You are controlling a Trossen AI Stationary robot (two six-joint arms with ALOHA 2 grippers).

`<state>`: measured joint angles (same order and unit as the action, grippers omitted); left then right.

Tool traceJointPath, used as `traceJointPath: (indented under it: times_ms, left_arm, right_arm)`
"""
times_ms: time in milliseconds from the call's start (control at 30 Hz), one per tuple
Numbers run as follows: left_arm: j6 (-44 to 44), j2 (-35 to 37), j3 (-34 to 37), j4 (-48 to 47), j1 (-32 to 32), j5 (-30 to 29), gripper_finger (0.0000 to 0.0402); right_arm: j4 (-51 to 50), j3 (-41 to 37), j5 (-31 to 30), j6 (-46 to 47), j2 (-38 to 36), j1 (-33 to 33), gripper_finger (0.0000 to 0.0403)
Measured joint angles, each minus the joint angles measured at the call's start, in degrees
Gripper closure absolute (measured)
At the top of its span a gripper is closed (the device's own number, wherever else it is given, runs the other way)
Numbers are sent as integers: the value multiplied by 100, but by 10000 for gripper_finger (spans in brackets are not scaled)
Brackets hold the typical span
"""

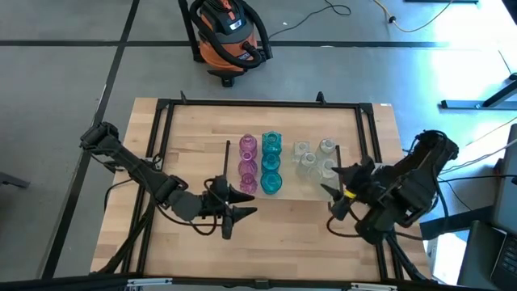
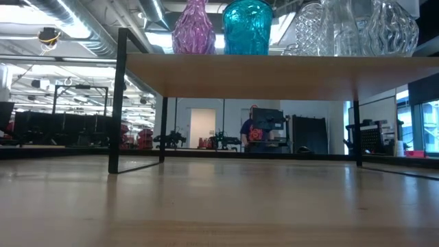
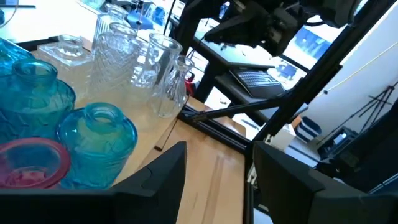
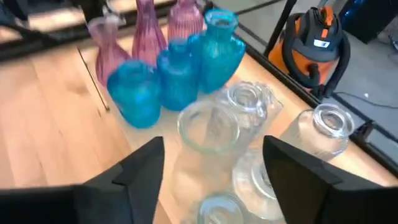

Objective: Sort vases onto shelf
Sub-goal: Adjust the transparent vase on the shelf

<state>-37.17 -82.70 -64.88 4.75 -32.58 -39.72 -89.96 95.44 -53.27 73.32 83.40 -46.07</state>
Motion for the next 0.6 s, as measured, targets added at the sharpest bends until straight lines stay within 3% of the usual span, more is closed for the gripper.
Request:
traceJointPath:
  times_ms: [300, 600]
  left_arm:
    - [-7, 0, 0, 0, -6, -3, 221]
    - [-13, 0, 0, 0, -24, 61, 222]
  right_arm:
    - [32, -138, 891, -789, -1, 699, 213]
    - [221, -160, 1232, -1181, -2, 921, 219]
